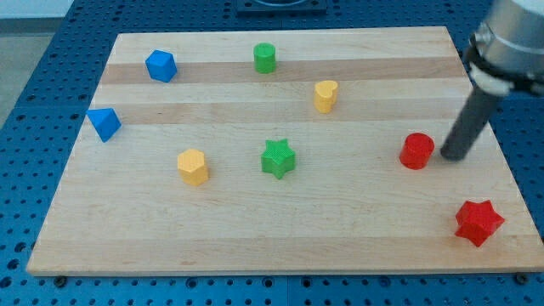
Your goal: Push the yellow heart closer to the yellow hexagon
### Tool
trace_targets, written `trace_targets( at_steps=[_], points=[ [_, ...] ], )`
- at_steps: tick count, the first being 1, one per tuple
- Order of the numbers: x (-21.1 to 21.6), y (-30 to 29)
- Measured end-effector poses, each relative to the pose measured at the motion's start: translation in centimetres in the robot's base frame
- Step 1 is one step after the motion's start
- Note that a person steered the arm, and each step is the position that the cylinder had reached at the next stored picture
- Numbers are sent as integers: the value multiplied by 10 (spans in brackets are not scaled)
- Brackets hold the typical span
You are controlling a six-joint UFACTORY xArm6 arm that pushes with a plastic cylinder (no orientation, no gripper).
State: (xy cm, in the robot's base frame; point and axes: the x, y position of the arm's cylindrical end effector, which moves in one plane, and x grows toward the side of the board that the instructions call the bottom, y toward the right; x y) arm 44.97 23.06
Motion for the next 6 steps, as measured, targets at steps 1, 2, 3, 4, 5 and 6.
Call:
trace_targets(
  at_steps=[1, 2, 3, 4, 5, 6],
  points=[
    [-45, 7],
    [-55, -52],
    [-54, -83],
    [-54, -83],
    [-46, -55],
    [-27, -40]
  ],
)
